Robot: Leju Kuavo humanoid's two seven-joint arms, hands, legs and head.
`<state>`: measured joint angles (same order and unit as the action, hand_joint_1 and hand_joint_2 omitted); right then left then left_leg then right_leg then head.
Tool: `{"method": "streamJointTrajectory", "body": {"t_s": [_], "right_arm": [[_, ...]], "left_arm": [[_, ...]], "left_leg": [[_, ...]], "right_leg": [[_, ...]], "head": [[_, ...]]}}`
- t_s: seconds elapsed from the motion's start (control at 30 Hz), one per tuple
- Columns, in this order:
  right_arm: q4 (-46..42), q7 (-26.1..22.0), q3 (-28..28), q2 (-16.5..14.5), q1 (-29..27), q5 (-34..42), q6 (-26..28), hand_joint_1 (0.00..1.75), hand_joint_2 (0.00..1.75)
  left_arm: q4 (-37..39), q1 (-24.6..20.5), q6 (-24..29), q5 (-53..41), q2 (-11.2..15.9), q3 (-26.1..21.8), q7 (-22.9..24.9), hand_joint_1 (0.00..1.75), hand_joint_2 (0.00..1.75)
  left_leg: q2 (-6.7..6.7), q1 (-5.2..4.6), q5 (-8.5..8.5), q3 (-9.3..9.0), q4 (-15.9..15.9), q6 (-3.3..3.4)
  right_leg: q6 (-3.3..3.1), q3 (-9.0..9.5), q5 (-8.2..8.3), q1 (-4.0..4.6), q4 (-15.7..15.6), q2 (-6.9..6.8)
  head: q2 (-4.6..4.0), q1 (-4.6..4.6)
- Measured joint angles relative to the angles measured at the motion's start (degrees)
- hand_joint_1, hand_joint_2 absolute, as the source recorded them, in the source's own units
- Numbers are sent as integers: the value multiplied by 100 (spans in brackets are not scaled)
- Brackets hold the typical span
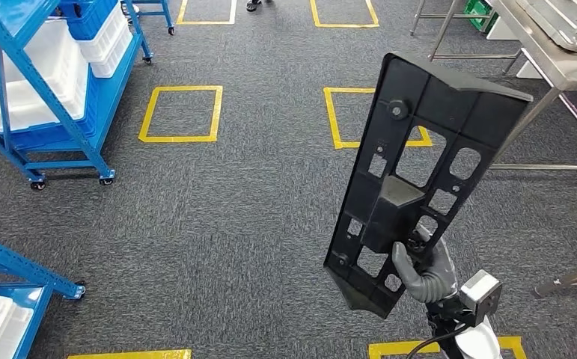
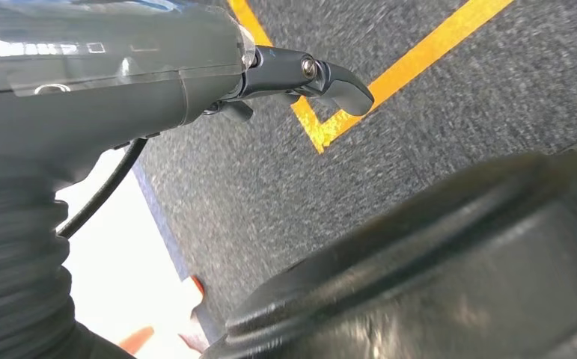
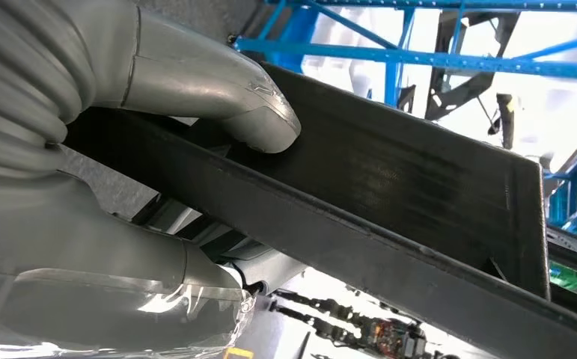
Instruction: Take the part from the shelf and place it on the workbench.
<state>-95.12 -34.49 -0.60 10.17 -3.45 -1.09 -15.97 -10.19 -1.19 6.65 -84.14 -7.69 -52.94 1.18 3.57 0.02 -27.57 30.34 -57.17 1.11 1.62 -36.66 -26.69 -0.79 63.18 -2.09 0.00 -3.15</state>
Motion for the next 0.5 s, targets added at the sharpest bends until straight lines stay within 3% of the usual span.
{"method": "streamJointTrajectory", "body": {"t_s": [0.07, 0.13, 0.2, 0.23, 0.3, 0.37, 0.4, 0.43, 0.5], "right_arm": [[-219, -33, -220, -17, -96, -206, 43, 175, 175], [-444, -58, -448, -33, -217, -398, 126, 175, 175], [-659, -58, -638, -41, -339, -478, 217, 175, 175], [-749, -51, -699, -46, -373, -470, 265, 175, 175], [-883, -26, -755, -57, -396, -374, 347, 175, 175], [-932, 6, -744, -60, -399, -246, 376, 175, 175], [-937, 22, -718, -60, -401, -186, 374, 175, 175], [-937, 43, -682, -60, -402, -125, 371, 175, 175], [-930, 79, -579, -60, -390, 9, 357, 175, 175]], "left_arm": [[0, 17, 11, -9, -1, 0, -40, 0, 175], [0, 26, 21, -11, 0, 0, -58, 0, 175], [-1, 29, 33, -11, 1, 0, -64, 0, 175], [-1, 22, 40, -10, 2, 0, -69, 0, 175], [-2, -10, 52, -8, 3, -1, -79, 0, 175], [-1, -42, 52, -8, 4, -2, -82, 0, 175], [-1, -50, 50, -9, 4, -2, -80, 0, 175], [-1, -55, 46, -10, 4, -1, -72, 0, 175], [-1, -60, 39, -19, 5, -1, -40, 0, 175]], "left_leg": [[76, -27, -46, -42, -4, -67], [158, -37, -83, -82, 3, -133], [97, -16, -179, -83, -83, -197], [-7, -4, -297, -9, -264, -222], [-247, 7, -657, 351, -995, -245], [-320, 6, -877, 730, -1704, -243], [-333, 5, -818, 790, -1776, -232], [-357, 6, -645, 739, -1611, -215], [-543, 12, -187, 421, -831, -174]], "right_leg": [[-78, 222, 92, 43, -434, -114], [-162, 224, 68, 67, -467, -23], [-232, 254, 67, 48, -494, 88], [-268, 271, 72, 33, -508, 141], [-317, 284, 72, 34, -514, 247], [-335, 288, 69, 52, -508, 387], [-338, 294, 68, 59, -503, 469], [-335, 304, 66, 61, -495, 557], [-316, 318, 55, 59, -471, 719]], "head": [[0, 0], [0, 0], [0, 0], [0, 0], [0, 0], [0, 0], [0, 0], [0, 0], [0, 0]]}}
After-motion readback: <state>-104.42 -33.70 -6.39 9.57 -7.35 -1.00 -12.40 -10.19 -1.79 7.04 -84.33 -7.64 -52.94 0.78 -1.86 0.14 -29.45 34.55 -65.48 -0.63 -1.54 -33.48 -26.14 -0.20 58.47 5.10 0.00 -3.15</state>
